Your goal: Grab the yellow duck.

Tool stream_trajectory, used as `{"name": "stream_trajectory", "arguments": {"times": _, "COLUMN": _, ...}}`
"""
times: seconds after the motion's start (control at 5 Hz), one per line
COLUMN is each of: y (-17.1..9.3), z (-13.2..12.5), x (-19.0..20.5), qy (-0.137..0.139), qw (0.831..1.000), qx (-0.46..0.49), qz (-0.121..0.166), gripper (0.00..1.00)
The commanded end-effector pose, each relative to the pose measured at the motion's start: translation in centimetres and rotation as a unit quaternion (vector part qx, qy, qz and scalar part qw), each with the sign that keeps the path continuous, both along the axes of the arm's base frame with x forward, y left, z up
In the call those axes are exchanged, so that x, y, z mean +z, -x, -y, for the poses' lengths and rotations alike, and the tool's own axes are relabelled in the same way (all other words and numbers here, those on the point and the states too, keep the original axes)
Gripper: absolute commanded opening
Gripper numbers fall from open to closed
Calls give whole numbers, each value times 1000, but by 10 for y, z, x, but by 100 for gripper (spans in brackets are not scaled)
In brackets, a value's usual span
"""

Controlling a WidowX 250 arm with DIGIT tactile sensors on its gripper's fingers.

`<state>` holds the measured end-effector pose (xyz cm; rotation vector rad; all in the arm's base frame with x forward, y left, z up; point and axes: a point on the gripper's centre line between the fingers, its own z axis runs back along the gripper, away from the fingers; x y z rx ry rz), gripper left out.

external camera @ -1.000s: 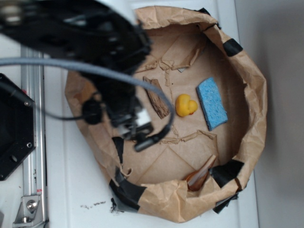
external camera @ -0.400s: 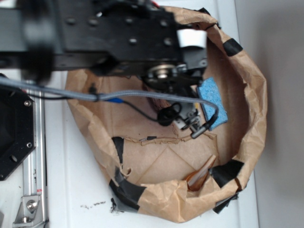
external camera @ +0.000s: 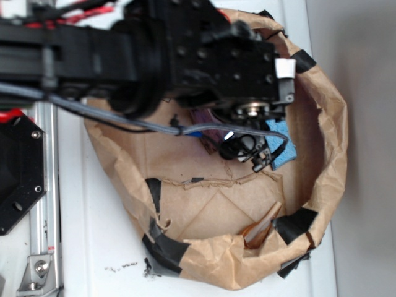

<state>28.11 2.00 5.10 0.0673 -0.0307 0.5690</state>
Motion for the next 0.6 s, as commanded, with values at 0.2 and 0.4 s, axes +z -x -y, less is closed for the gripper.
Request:
{"name": "stream_trajectory", "arguments": {"times": 0.2, "y": -17, "z": 18, "x": -25, "qy": 0, "qw": 999, "qx": -39, "qz": -7, "gripper": 100}}
{"name": "stream_trajectory", "arguments": {"times": 0.4, "y": -15, "z": 28, "x": -32, "qy": 10, "qw": 998, "qx": -62, "qz": -20, "gripper": 100}}
